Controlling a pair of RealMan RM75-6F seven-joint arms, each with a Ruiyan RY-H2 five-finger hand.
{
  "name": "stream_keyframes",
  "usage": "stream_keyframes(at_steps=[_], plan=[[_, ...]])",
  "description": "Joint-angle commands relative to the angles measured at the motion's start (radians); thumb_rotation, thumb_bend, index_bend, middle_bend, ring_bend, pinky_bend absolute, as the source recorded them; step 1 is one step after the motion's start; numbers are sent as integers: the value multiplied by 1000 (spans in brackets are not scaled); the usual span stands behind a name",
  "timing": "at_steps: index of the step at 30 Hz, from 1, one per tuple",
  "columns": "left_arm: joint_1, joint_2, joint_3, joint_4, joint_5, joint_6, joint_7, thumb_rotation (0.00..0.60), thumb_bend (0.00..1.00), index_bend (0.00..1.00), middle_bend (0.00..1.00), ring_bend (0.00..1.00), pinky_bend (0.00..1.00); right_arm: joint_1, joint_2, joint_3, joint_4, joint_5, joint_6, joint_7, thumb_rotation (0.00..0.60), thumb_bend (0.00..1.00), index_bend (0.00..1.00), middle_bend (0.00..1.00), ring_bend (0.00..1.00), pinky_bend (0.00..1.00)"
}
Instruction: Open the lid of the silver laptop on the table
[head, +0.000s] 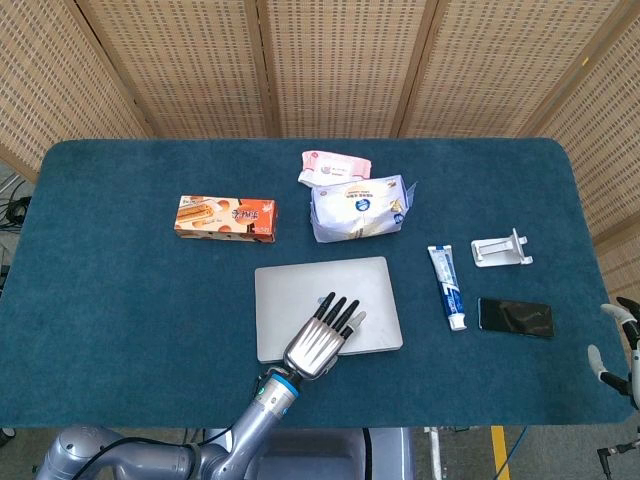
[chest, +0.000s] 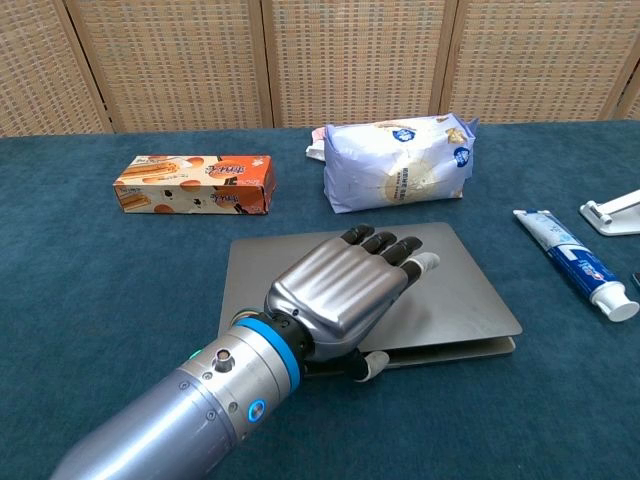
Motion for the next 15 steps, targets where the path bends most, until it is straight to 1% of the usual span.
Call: stream_keyframes(at_steps=[1,4,9,15], plan=[[-7,9,13,22,53,14,-33,546,392,0,0,0,0,0,-1,1,2,-1,0,3,600,414,249,165,0,101],[-13,19,18,34,97,23,-68,546,403,0,0,0,0,1,-1,2,3,-3,1,5,600,414,249,165,0,101],[-28,42,10,46,154,38,-92,546,408,0,0,0,0,4,1,1,0,-15,1,8,600,414,249,165,0,101],[-44,73,-21,36,180,38,-107,546,408,0,0,0,0,21,13,-3,-16,-49,-9,-1,600,414,249,165,0,101]])
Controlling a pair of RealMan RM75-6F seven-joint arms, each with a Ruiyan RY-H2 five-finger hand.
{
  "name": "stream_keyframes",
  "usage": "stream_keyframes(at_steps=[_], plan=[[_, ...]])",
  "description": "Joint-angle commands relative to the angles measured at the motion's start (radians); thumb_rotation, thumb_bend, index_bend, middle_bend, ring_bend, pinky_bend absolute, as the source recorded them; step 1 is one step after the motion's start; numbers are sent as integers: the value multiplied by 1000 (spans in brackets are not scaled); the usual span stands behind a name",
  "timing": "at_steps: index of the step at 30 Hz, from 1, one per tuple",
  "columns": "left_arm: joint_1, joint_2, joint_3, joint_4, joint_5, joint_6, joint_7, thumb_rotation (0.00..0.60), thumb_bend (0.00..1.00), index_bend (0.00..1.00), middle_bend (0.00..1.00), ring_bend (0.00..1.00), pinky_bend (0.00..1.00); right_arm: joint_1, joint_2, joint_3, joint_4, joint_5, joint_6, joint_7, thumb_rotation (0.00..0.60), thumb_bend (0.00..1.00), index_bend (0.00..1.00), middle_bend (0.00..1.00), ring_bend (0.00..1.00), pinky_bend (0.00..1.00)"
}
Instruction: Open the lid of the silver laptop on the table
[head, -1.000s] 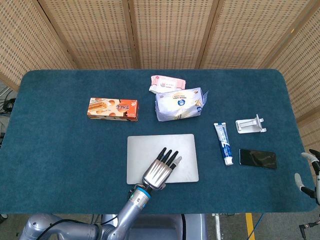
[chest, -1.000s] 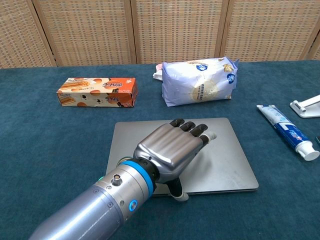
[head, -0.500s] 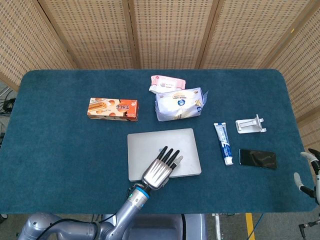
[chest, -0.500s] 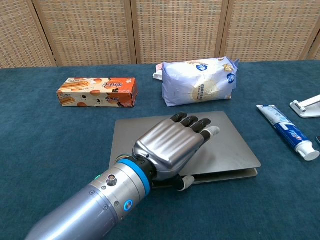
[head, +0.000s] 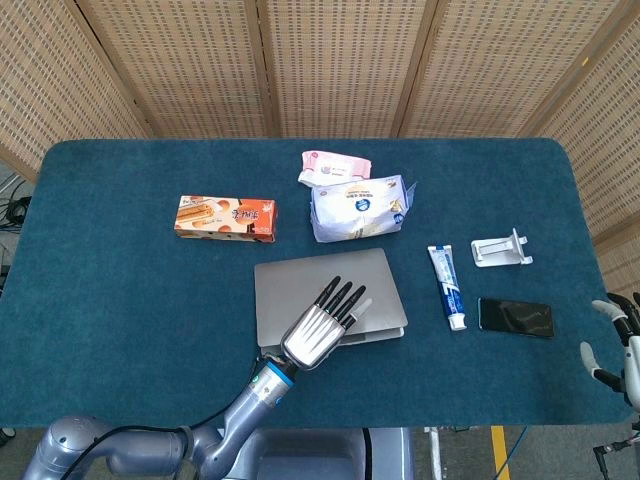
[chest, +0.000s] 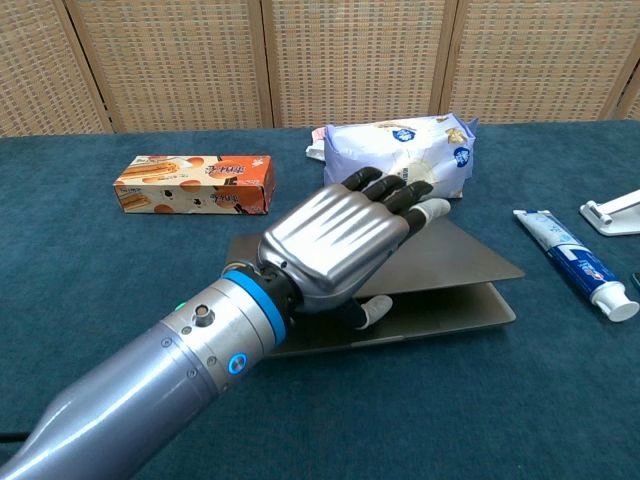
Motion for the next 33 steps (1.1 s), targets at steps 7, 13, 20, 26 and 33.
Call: stream_keyframes(at_steps=[7,13,20,26,33], plan=[[-13,50,-39,-36,13,4,0,547,402,0,0,0,0,42,22,-9,-35,-60,-33,-15,600,414,249,167,0,101],[-14,67,-58,-48,1,3,5,545,398,0,0,0,0,73,31,-18,-56,-98,-66,-27,600,414,249,183,0,101],[-33,81,-105,-49,-29,-12,24,546,392,0,0,0,0,127,40,-27,-90,-149,-125,-26,600,414,280,215,0,101],[-56,91,-144,-51,-57,-26,47,545,389,0,0,0,0,183,34,-37,-108,-177,-199,-19,600,414,315,233,7,101],[-74,104,-173,-69,-90,-30,67,546,386,0,0,0,0,256,10,-49,-129,-209,-290,6,600,414,317,239,12,101]])
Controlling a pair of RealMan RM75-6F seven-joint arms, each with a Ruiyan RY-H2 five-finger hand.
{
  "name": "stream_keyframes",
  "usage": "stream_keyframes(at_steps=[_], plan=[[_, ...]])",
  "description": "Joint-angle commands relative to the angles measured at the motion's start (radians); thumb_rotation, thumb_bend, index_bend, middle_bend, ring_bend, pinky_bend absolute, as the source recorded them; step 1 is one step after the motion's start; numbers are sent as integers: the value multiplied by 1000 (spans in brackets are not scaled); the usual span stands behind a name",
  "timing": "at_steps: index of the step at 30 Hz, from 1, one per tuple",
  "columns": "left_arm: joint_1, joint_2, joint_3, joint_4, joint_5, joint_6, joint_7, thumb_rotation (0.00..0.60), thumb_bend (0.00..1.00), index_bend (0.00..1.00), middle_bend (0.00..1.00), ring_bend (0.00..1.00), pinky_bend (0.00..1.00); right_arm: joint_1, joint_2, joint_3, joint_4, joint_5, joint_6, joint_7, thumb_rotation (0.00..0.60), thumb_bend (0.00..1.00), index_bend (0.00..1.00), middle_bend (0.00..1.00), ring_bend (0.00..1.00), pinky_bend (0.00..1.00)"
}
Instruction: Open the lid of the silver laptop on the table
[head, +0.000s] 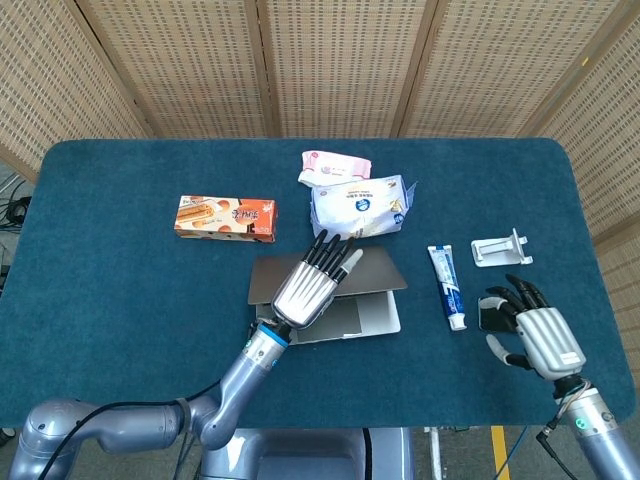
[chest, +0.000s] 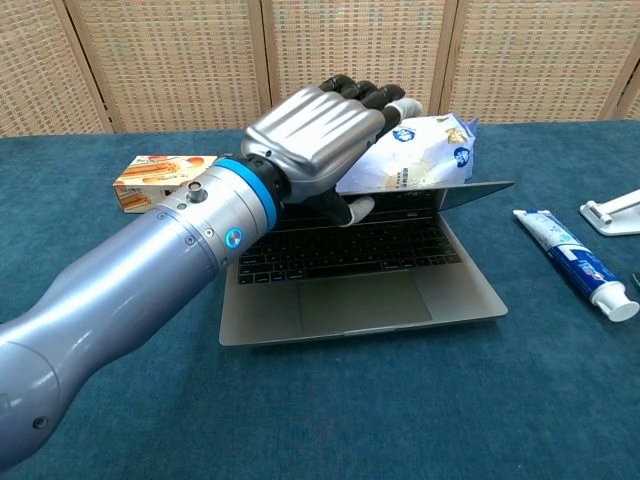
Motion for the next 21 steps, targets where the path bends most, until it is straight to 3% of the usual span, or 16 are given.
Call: stream_keyframes(at_steps=[1,21], plan=[[-6,7,-6,-9,-7,1,7,546,386,0,0,0,0,43,-18,-8,-14,-19,-53,21,600,414,317,239,12,101],[-35,47,-16,-60,-36,28,51,545,385,0,0,0,0,196,-198,-27,39,-4,-228,78,600,414,317,239,12,101]])
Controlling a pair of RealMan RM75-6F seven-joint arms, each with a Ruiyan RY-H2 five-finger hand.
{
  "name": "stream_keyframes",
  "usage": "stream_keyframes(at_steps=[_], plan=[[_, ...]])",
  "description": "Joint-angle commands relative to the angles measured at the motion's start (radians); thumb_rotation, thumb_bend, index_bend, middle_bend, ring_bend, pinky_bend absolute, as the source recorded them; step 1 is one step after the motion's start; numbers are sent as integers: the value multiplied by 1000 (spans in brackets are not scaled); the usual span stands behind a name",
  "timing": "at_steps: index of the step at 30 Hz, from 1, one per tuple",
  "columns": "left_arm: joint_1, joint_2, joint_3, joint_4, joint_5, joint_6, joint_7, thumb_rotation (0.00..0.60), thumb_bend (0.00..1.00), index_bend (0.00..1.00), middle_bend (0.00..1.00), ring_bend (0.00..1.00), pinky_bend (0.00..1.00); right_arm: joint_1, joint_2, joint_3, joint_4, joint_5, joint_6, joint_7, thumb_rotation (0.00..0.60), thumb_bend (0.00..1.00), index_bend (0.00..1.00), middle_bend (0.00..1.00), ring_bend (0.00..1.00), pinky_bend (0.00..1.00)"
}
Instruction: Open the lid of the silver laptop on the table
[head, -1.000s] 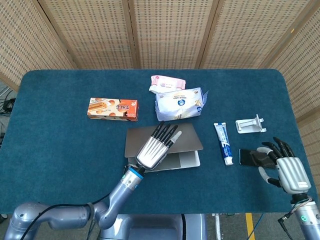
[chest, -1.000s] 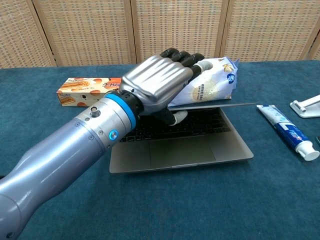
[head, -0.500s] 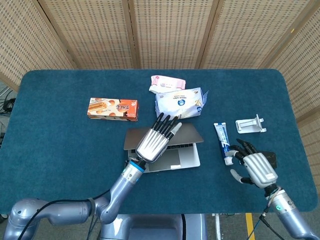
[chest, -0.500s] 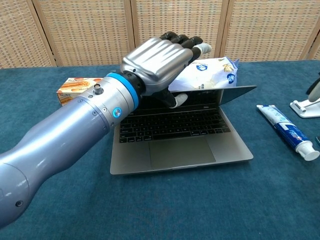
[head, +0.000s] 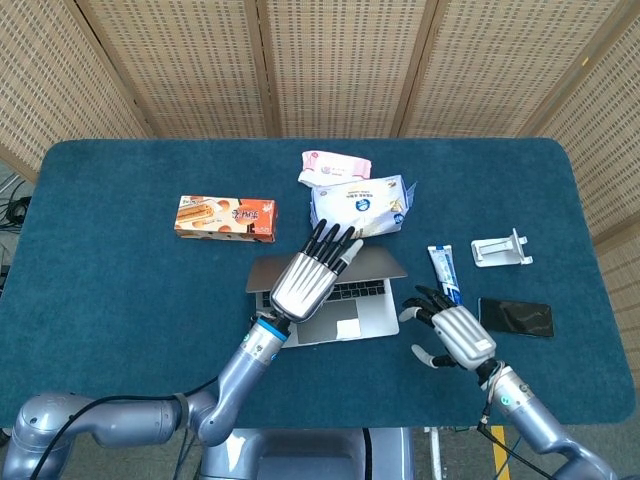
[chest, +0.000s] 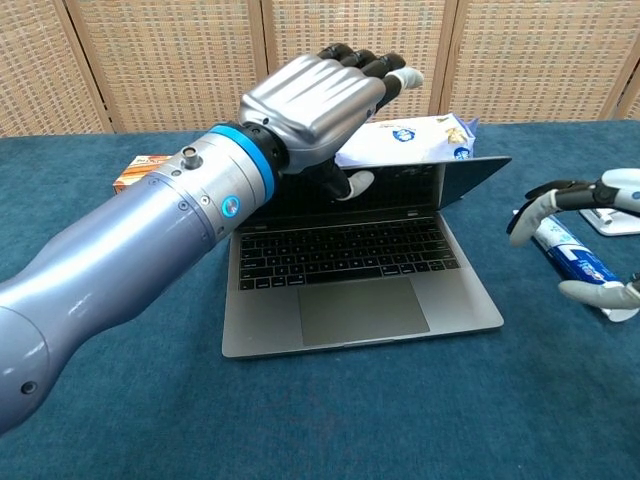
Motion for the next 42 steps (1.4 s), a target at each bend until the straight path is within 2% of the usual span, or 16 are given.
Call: stream_keyframes(at_steps=[1,16,42], plan=[[-5,4,-2,-4,-3,4,4,546,385,0,0,0,0,12,-24,-12,17,6,-16,7,600,414,317,238,12,101],[-23,20,-2,-22,-24,20,20,545,384,0,0,0,0,85,-122,-33,102,22,-102,40,600,414,317,238,12,101],[-45,38,1,-34,-63,39,31,544,383,0,0,0,0,151,-265,-50,253,64,-159,31,600,414,317,238,12,101]])
